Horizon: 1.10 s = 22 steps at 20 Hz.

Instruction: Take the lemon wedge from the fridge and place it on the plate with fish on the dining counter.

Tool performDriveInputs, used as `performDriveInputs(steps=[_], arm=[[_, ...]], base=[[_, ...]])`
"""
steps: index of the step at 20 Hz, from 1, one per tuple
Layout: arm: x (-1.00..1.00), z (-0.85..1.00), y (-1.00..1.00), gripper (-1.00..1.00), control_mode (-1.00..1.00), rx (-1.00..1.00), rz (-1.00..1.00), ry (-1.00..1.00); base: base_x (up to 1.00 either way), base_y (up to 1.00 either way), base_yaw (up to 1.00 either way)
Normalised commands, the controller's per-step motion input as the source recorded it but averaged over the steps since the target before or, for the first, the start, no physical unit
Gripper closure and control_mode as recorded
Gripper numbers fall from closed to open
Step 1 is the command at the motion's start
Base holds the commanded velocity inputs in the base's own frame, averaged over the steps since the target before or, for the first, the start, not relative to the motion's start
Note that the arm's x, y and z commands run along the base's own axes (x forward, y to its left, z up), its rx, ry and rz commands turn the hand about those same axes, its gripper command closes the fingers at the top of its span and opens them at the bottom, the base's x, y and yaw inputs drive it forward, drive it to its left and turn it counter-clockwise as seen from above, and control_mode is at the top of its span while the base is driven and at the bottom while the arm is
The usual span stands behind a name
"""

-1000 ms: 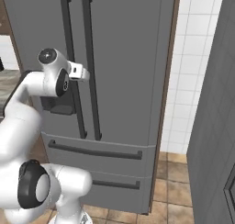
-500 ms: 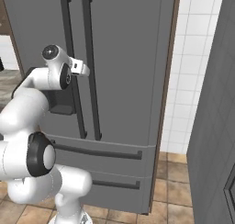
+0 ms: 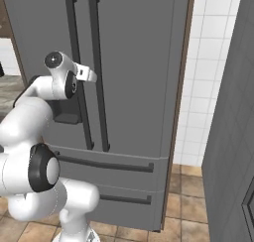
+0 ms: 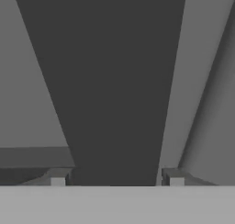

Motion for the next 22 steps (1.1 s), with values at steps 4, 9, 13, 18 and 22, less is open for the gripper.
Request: performDriveInputs(steps=[4, 9, 13, 18, 22], arm=[[0.07, 0.00, 0.00, 1.00, -1.00, 0.00, 0.00, 0.00], [-0.47, 0.03, 0.43, 1.00, -1.00, 0.00, 0.00, -0.08], [-1.00, 0.29, 1.00, 1.00, -1.00, 0.00, 0.00, -0.19], [-0.95, 0.46, 1.00, 1.00, -1.00, -0.04, 0.00, -0.09], [-0.84, 0.63, 1.00, 1.00, -1.00, -0.07, -0.07, -0.04]], base=[[0.00, 0.00, 0.00], [0.00, 0.00, 0.00], [0.00, 0.00, 0.00], [0.00, 0.00, 0.00], [0.00, 0.00, 0.00]])
